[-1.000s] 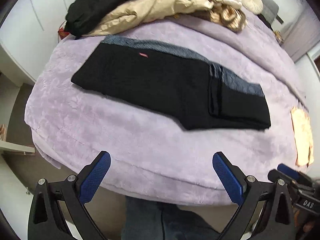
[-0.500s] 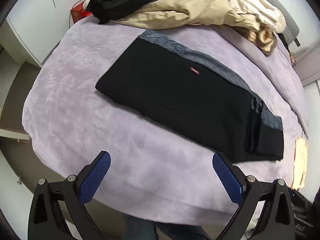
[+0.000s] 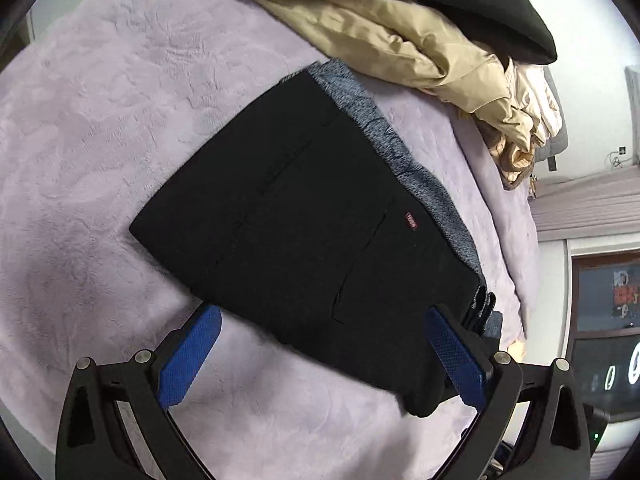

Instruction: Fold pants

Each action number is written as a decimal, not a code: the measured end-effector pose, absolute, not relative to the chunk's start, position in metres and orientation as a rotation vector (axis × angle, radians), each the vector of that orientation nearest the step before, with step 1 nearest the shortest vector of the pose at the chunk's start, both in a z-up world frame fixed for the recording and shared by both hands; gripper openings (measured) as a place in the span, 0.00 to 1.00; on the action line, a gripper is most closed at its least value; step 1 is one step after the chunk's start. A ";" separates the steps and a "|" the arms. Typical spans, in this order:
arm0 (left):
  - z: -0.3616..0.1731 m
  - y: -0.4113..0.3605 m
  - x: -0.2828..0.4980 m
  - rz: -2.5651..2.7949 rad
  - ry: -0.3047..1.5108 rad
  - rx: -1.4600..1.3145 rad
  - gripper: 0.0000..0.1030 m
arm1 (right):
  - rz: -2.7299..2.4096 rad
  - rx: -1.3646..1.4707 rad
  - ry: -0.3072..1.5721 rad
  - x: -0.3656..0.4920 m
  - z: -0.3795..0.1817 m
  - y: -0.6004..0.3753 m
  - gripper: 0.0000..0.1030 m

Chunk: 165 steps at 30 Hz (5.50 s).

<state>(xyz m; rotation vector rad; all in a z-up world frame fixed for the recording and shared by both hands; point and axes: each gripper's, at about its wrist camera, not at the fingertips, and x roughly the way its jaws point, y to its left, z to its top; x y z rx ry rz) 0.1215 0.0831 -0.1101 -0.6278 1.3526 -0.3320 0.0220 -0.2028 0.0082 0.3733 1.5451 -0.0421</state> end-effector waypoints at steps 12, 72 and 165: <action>-0.104 0.069 0.128 -0.333 1.357 -0.596 0.99 | 0.174 0.483 1.405 0.088 0.094 -0.229 0.80; 0.029 -0.109 0.094 -0.343 0.811 0.324 0.41 | 0.652 0.414 1.621 0.244 0.063 -0.172 0.12; 0.009 -0.261 0.005 -0.218 1.301 0.364 1.00 | -0.033 0.663 1.383 -0.093 0.019 -0.542 0.79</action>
